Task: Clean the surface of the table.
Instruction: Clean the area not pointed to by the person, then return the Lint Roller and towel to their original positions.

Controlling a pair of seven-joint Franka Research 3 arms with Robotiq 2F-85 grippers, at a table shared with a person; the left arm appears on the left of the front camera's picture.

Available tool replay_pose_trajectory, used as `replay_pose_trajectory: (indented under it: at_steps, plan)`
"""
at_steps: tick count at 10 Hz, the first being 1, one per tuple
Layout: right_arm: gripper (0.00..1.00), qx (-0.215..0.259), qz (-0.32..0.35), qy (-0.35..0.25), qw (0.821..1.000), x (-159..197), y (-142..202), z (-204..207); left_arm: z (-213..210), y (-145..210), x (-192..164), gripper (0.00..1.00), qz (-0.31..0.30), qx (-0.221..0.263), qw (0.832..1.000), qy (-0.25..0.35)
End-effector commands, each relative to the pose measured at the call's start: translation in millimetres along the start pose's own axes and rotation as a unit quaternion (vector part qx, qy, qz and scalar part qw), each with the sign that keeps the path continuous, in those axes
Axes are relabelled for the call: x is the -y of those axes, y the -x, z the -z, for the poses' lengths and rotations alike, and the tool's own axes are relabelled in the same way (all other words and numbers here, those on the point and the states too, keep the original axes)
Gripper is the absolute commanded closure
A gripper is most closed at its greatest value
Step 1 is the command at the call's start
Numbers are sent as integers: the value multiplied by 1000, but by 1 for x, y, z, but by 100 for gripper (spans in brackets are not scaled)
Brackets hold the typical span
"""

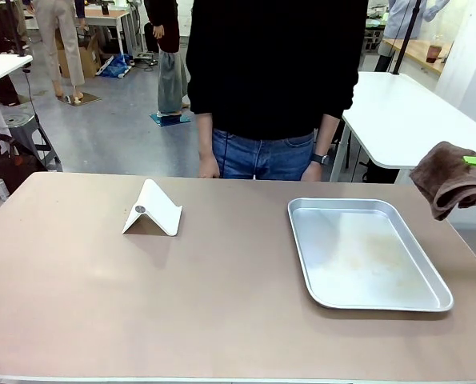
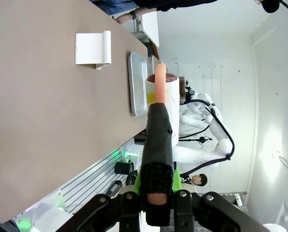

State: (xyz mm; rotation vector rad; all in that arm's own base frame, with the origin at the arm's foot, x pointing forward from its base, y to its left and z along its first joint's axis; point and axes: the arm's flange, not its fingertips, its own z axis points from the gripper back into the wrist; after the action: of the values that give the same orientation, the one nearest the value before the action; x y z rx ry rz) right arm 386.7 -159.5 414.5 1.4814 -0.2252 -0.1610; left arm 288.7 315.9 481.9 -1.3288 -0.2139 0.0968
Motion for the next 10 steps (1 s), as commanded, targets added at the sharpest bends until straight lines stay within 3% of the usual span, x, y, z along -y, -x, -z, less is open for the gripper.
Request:
replay_pose_trajectory:
  at_steps: [1,10]
  plan:
    - [91,-2,-3,-2,1000,-3,0,0,2,9,8,78,8,4,1000,-6]
    - [91,-2,-3,-2,1000,-3,0,0,2,9,8,78,8,4,1000,-6]
